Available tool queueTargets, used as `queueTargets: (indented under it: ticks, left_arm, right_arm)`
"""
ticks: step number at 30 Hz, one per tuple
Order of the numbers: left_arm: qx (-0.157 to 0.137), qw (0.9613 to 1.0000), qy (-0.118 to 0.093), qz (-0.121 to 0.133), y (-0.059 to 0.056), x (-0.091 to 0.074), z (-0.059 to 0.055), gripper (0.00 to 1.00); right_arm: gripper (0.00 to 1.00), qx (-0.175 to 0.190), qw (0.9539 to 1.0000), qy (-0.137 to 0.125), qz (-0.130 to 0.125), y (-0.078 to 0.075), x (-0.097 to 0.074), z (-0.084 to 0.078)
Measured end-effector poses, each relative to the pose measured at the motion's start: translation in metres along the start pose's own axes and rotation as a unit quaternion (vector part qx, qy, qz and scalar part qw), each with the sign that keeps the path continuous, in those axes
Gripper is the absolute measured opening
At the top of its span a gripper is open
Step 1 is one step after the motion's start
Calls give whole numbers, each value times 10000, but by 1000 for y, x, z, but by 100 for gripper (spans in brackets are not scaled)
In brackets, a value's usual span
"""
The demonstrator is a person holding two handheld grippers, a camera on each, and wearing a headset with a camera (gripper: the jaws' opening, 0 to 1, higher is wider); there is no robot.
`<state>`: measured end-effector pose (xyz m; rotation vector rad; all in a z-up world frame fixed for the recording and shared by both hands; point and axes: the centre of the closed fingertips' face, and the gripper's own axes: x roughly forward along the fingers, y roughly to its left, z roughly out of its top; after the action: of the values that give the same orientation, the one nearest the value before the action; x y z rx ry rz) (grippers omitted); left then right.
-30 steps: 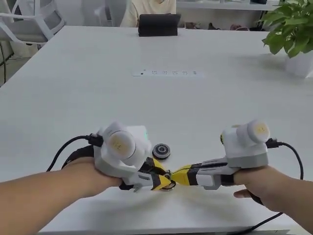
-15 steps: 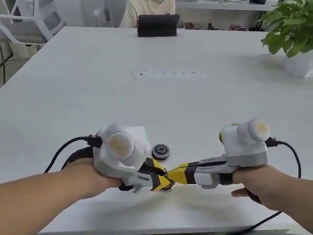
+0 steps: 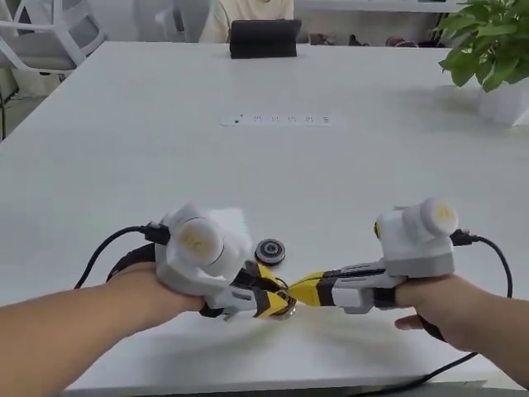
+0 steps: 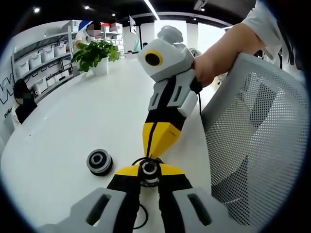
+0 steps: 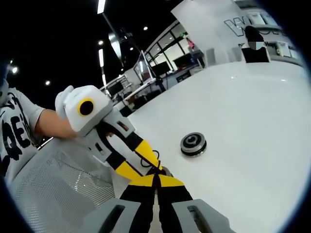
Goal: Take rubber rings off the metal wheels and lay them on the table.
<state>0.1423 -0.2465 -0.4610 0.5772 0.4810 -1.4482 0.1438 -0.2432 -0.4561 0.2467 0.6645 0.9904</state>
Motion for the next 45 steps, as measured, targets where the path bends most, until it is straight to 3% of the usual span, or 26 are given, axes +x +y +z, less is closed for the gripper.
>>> queueTargets:
  ticks: [5,13,19,28,33,45]
  left_arm:
    - [203,9998,50,-46,-2,-4,0,12]
    - [205,9997,-63,-69,-2,-16,8,18]
    - [102,9995,-283,-113,-6,-29,18,24]
    - [-41,9980,-630,0,-1,-55,32,39]
    - [-36,9972,-745,102,1,-71,33,40]
    - [-208,9957,-858,272,2,-101,26,56]
  right_arm:
    - [0,31,10000,-32,-1,0,-1,2]
    - [0,54,9999,-122,17,1,-3,7]
    - [0,72,9998,-191,48,3,-5,10]
    - [0,38,9995,-268,155,11,-6,20]
    - [0,5,9994,-289,200,14,-5,25]
    - [0,-85,9992,-275,293,20,3,36]
